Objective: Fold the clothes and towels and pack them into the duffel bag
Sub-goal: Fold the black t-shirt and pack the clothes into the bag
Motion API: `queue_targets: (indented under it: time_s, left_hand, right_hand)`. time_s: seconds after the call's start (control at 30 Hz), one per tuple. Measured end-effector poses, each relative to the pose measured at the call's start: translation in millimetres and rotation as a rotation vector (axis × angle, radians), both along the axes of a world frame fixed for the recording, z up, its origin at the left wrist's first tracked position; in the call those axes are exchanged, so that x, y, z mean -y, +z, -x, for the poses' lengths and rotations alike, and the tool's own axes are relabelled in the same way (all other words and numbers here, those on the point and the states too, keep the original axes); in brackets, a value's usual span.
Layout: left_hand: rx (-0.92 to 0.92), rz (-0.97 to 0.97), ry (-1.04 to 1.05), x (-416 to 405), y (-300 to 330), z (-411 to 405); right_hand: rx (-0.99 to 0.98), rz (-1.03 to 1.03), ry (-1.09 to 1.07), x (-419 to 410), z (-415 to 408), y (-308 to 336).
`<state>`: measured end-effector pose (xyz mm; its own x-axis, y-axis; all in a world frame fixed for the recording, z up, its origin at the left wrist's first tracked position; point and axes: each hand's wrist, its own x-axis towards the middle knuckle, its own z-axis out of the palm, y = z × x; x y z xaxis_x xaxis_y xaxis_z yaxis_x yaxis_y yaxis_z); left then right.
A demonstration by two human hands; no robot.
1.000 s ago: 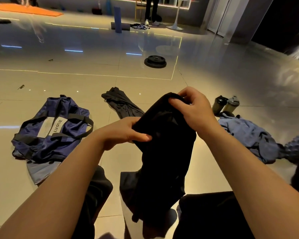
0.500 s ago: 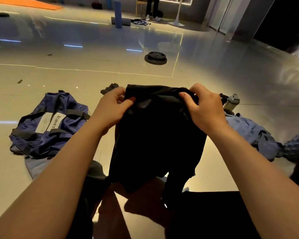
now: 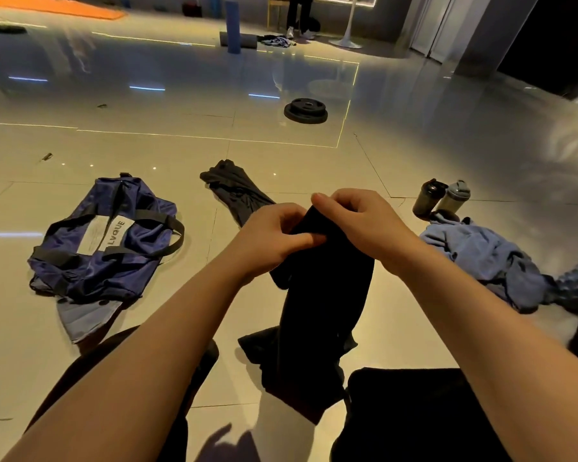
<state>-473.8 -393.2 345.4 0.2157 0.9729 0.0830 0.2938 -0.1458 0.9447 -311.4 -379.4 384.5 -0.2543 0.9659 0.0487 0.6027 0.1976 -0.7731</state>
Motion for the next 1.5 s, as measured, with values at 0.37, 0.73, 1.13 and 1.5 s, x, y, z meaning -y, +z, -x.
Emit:
queue_targets:
  time_s: [0.37, 0.73, 1.13, 1.5]
  left_hand:
    - [0.219, -0.009, 0.241, 0, 8, 11]
    - [0.309, 0.115, 0.356, -9, 4, 34]
    - [-0.386, -0.076, 0.432, -15, -6, 40]
    - [-0.193, -0.346, 0.121, 5, -8, 7]
  right_hand:
    - [0.243, -0.159, 0.062, 19, 6, -21]
    - [-0.233, 0.222, -0.098, 6, -23, -15]
    - [-0.105, 0.018, -0.054, 9, -31, 8]
    - [0.085, -0.219, 0.082, 15, 4, -2]
